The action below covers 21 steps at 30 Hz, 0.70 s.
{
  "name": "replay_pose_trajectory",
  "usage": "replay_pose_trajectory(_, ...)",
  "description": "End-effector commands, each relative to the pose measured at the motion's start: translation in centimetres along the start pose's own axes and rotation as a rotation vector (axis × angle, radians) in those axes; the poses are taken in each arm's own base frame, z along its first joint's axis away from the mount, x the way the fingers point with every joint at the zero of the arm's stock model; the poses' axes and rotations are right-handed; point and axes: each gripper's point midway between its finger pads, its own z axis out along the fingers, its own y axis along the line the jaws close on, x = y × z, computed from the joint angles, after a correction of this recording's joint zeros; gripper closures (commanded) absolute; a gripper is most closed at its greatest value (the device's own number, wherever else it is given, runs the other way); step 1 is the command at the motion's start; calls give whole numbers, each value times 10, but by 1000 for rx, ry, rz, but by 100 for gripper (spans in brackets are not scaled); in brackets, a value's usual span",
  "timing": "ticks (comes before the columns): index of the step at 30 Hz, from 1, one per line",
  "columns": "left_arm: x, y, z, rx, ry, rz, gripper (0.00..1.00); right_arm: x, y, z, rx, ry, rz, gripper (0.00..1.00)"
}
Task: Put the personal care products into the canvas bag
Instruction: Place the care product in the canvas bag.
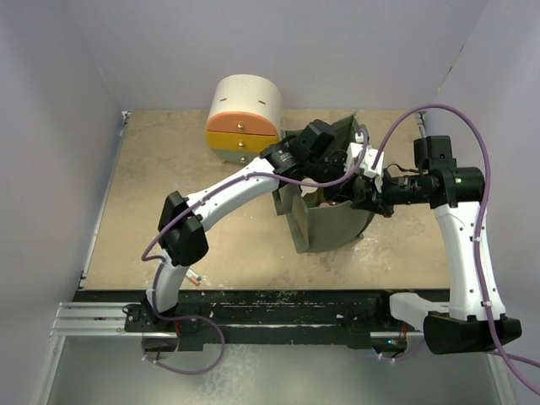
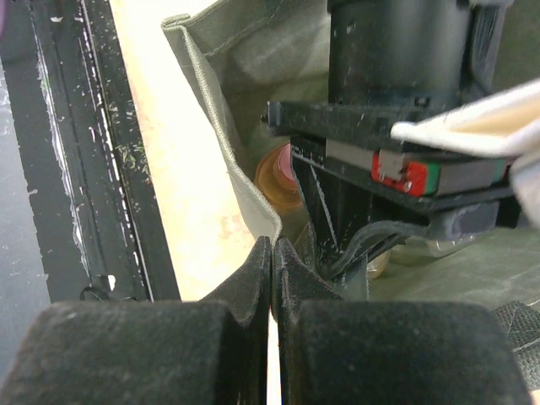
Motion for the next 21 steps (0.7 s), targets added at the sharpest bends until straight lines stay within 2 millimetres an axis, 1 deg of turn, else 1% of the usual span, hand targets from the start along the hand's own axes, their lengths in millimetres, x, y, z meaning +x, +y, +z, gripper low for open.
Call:
replay_pose_trajectory(1,-7,-45,20,185,-25,28,100,-20,13,3,-55,-114,-18,100)
replay_pose_trajectory(7,7,-43,33,191,6,25,98,-19,14,4,-64,-118,-14,100)
replay_pose_trajectory(13,14,-46,38,206,11,43,94,-18,15,5,-68,-118,-12,100)
replay_pose_trajectory(18,17,-47,39,219,16,54,88,-17,15,5,-62,-114,-13,100)
replay_pose_trajectory(21,15,-50,36,229,10,78,81,-17,15,4,-60,-113,-12,100)
